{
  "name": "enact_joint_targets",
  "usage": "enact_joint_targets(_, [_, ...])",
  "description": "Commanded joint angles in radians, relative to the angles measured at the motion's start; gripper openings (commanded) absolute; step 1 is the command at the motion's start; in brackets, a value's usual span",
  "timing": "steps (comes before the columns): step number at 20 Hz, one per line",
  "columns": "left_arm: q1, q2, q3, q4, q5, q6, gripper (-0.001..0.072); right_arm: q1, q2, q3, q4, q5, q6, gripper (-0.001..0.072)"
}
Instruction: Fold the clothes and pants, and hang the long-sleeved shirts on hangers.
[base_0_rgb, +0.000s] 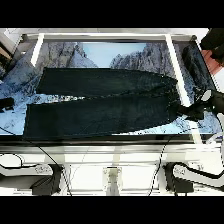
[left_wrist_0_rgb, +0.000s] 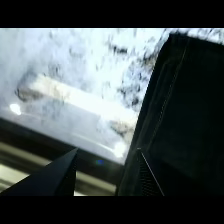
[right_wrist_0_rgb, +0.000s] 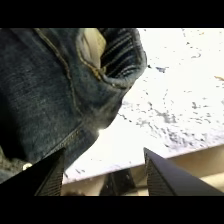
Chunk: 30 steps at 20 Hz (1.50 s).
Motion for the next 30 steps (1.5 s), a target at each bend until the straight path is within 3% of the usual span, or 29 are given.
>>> enact_joint_targets(1, [0.093, 0.001, 0.001, -0.157, -0.118, 0.066, 0.0413, -0.007, 0.004, -0.038, 0.057, -0.126, 0.004, 0.0530])
enact_joint_targets(5, [0.106, 0.016, -0.034, -0.175, -0.121, 0.080, 0.0417, -0.007, -0.004, -0.038, 0.093, -0.266, 0.047, 0.0526])
enact_joint_targets(6, [0.108, 0.020, -0.052, -0.172, -0.122, 0.079, 0.0417, -0.007, -0.014, -0.038, 0.093, -0.290, 0.063, 0.0480])
enact_joint_targets(10, [0.140, 0.056, -0.171, -0.173, -0.127, 0.079, 0.0418, -0.006, -0.039, -0.037, 0.150, -0.343, 0.064, 0.0243])
enact_joint_targets(12, [0.187, 0.092, -0.248, -0.181, -0.114, 0.079, 0.0418, -0.006, -0.042, -0.038, 0.162, -0.338, 0.064, 0.0024])
enact_joint_targets(16, [0.360, 0.168, -0.396, -0.297, -0.109, 0.068, 0.0442, -0.006, -0.042, -0.037, 0.180, -0.312, 0.064, 0.0023])
enact_joint_targets(19, [0.450, 0.187, -0.462, -0.326, -0.097, 0.060, 0.0550, -0.006, -0.042, -0.037, 0.191, -0.282, 0.063, 0.0024])
enact_joint_targets(21, [0.461, 0.185, -0.473, -0.326, -0.065, 0.061, 0.0572, -0.006, -0.042, -0.037, 0.193, -0.267, 0.061, 0.0023])
enact_joint_targets(28, [0.456, 0.169, -0.473, -0.388, 0.138, 0.176, 0.0568, -0.006, -0.041, -0.037, 0.197, -0.229, 0.060, 0.0023])
enact_joint_targets(30, [0.454, 0.130, -0.473, -0.457, 0.136, 0.229, 0.0509, -0.006, -0.041, -0.037, 0.198, -0.229, 0.060, 0.0023])
